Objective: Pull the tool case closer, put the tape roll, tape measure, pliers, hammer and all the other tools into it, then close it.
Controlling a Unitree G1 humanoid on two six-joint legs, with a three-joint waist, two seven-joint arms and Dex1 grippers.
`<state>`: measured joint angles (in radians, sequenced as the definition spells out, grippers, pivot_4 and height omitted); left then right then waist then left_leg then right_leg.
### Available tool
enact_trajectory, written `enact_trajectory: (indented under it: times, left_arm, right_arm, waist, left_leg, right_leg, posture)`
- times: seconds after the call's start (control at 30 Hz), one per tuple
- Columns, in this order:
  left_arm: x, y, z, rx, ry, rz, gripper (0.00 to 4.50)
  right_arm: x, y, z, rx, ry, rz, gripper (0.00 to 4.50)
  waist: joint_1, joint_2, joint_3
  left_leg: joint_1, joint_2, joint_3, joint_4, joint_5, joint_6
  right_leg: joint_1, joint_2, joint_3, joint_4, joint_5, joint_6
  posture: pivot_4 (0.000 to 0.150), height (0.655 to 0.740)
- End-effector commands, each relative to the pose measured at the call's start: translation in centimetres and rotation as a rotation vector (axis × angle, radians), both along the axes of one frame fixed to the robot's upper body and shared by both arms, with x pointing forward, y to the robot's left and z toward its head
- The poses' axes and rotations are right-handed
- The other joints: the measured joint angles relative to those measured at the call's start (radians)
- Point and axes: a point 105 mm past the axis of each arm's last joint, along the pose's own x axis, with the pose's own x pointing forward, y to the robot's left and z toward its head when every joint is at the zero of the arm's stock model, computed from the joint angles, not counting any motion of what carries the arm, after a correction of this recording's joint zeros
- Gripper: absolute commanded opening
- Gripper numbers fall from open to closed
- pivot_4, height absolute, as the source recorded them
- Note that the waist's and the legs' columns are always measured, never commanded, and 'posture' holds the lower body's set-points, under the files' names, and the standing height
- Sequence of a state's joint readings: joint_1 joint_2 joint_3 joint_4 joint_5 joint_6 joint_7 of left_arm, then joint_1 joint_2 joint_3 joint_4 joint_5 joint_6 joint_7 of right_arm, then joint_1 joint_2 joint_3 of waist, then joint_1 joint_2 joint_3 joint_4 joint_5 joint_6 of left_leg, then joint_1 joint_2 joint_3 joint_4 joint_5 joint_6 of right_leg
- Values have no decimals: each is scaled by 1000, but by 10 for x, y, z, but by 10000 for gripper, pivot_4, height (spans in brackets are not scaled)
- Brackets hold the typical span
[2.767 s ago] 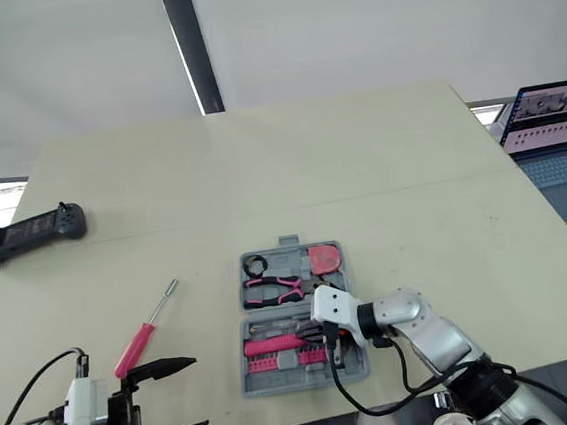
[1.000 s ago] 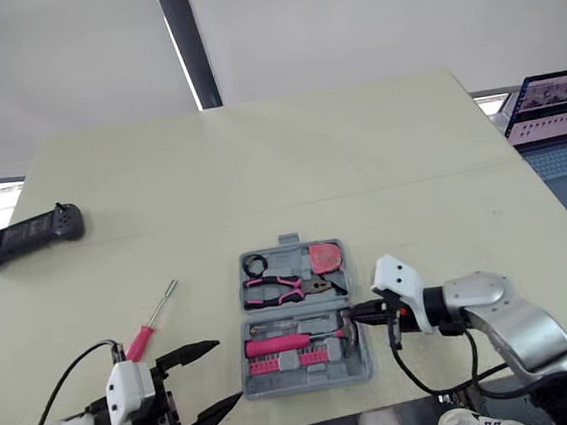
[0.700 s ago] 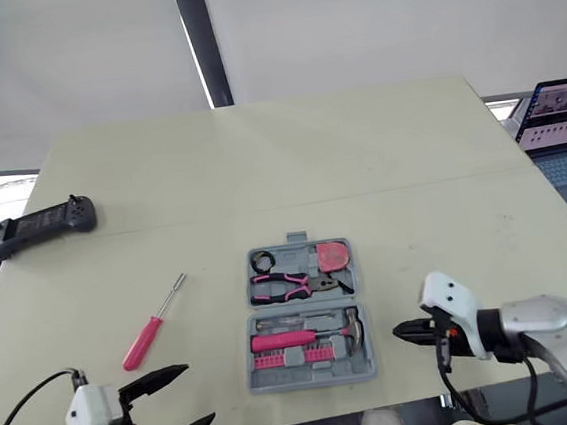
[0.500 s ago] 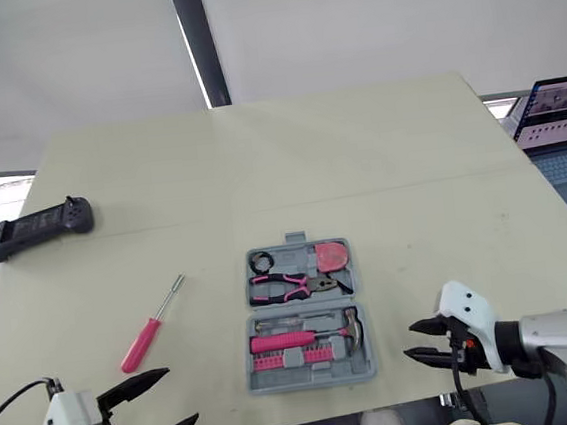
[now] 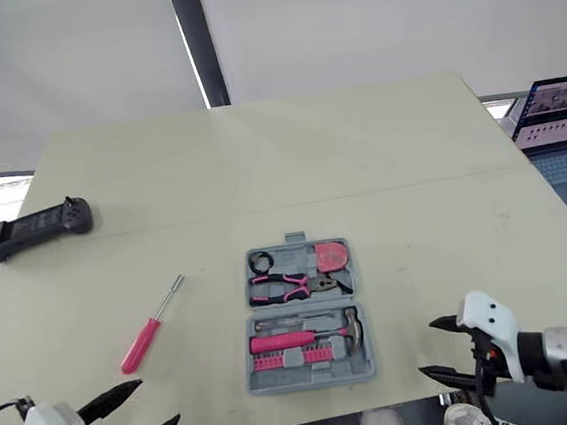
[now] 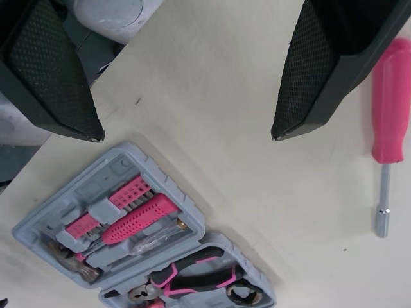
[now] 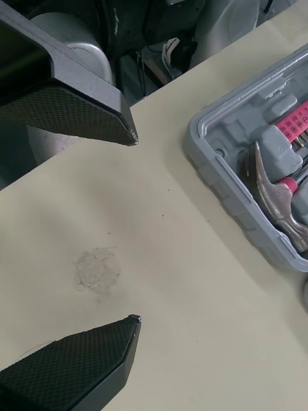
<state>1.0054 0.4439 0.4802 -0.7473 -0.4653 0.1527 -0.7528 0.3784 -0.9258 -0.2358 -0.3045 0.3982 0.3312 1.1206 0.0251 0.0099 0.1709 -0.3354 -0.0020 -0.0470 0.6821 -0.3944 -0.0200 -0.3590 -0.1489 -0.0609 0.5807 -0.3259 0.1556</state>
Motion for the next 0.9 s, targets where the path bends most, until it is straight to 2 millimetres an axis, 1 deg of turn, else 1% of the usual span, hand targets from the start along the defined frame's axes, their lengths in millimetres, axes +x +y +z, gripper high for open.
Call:
enact_trajectory:
  times: [0.03,0.07,0.17,0.23,0.27,0.37,0.4,0.43,0.57,0.67,0.77,0.9]
  left_arm:
    - [-4,-1,6,27,-17,-23,45000]
    - [-4,-1,6,29,-17,-24,45000]
    - [-3,3,3,6,-3,27,45000]
    - [-2,4,0,-14,7,58,45000]
    - [-2,4,-2,-20,12,68,45000]
    - [-5,1,-5,-34,21,87,45000]
    - [-5,2,-6,-47,22,102,45000]
    - [-6,3,-6,-52,21,126,45000]
    - [-1,10,-4,-50,-9,200,45000]
    - [8,21,4,10,-38,253,45000]
    - [12,36,10,42,-50,329,45000]
    - [20,59,11,130,-6,415,45000]
  right_arm:
    - [1,1,1,11,-20,6,44621]
    - [2,2,1,11,-19,6,44621]
    - [13,4,5,-19,-105,16,44621]
    - [21,17,29,120,-291,49,44621]
    - [21,20,33,142,-337,72,44621]
    - [12,23,29,131,-346,176,44621]
    - [10,24,28,136,-354,194,44621]
    - [10,25,27,138,-358,209,44621]
    - [13,29,24,155,-361,228,44621]
    - [16,29,23,163,-357,232,44621]
    - [19,26,21,157,-347,233,44621]
    - [20,26,19,149,-331,232,44621]
  waist:
    - [0,0,0]
    - [0,0,0]
    - [0,0,0]
    - [0,-1,1]
    - [-1,-1,1]
    - [1,1,1]
    - [0,-2,2]
    - [0,-3,2]
    - [-2,-3,2]
    - [-2,-2,2]
    - [0,-2,2]
    - [0,-2,2]
  left_leg:
    - [0,0,0,0,0,0]
    - [0,0,0,0,0,0]
    - [0,0,1,0,0,0]
    - [0,0,1,0,0,0]
    - [0,0,1,0,0,0]
    - [0,-1,1,0,0,0]
    - [0,-1,1,0,0,0]
    - [0,-1,1,0,0,0]
    - [0,0,1,0,0,0]
    - [0,0,1,0,0,0]
    - [1,0,1,0,0,0]
    - [1,0,0,1,0,0]
  right_leg:
    - [0,0,0,0,0,0]
    - [0,0,0,0,-6,-12]
    - [1,0,1,1,-7,-13]
    - [1,0,1,1,-7,-13]
    - [1,0,1,1,-7,-12]
    - [1,0,2,2,-5,-9]
    - [1,0,2,2,-4,-7]
    - [2,0,2,2,0,0]
    - [2,0,2,2,0,0]
    - [2,0,2,2,0,0]
    - [2,0,2,2,0,1]
    - [2,0,2,3,0,1]
  posture:
    - [1500,7400]
    - [1500,7400]
    - [1500,7400]
    - [1500,7400]
    - [1500,7400]
    - [1500,7400]
    - [1500,7400]
    - [1500,7400]
    - [1500,7400]
    - [1500,7400]
    - [1500,7400]
    - [1500,7400]
